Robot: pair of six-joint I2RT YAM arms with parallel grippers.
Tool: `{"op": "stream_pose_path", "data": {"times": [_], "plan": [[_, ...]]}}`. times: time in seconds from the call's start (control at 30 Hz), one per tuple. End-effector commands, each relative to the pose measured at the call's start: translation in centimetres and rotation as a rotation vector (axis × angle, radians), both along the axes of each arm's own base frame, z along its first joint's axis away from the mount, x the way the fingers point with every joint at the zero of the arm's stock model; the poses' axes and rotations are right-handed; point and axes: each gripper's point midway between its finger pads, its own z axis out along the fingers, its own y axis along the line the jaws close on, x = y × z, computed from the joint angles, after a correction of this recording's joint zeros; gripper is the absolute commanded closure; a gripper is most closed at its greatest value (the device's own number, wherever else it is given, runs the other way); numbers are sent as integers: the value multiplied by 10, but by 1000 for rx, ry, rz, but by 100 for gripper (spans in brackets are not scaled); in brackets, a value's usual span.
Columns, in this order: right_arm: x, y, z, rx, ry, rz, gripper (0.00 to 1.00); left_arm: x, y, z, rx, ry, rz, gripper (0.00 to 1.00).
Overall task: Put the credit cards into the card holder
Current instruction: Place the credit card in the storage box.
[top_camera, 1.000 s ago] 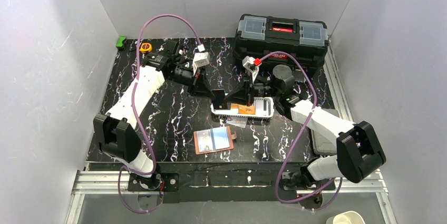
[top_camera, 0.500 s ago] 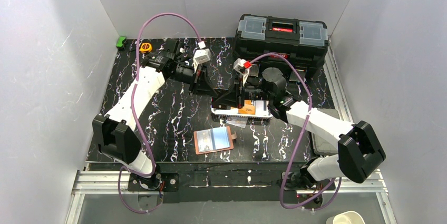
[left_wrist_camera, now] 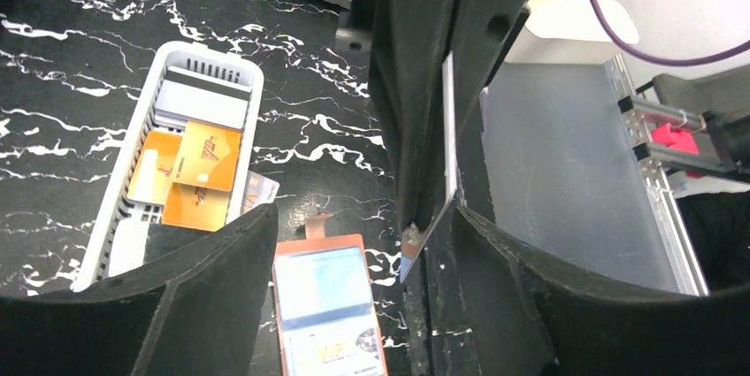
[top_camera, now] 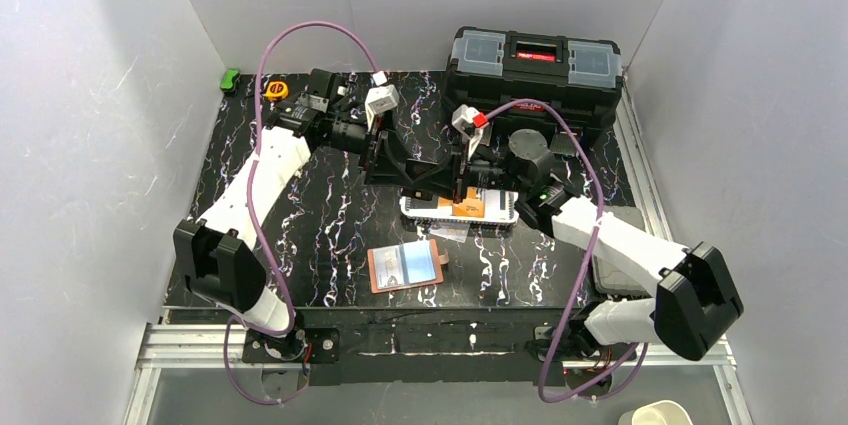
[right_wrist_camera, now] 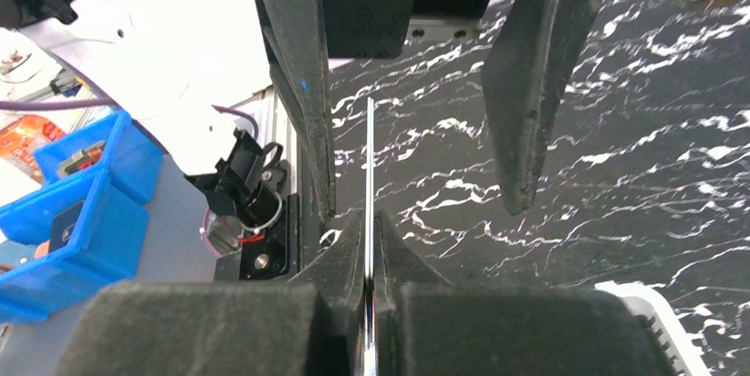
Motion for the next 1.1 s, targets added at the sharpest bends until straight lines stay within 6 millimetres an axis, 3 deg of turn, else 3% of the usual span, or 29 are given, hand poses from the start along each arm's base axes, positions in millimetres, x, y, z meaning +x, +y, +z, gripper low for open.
{"op": "stream_pose_path", "data": {"times": [0.0, 0.13, 0.23, 0.43, 0.53, 0.63, 1.07], "plan": [[6, -9, 35, 93, -74, -68, 99, -18, 9, 15, -32, 8, 3, 27], [9, -7, 48, 139, -52, -76, 99, -25, 10, 7, -27, 25, -3, 27], [9, -3, 49, 144, -26, -59, 99, -22, 9, 6, -17, 0, 6, 35], [5, 1, 48, 149, 0, -21, 99, -13, 6, 7, -11, -48, 20, 66], [5, -2, 45, 144, 0, -36, 99, -16, 5, 7, -17, -38, 10, 86], [10, -7, 40, 122, -12, -70, 99, -22, 6, 10, -25, -25, -8, 99], [24, -24, 4, -8, -17, -139, 99, -32, 14, 18, -14, -37, -27, 100]]}}
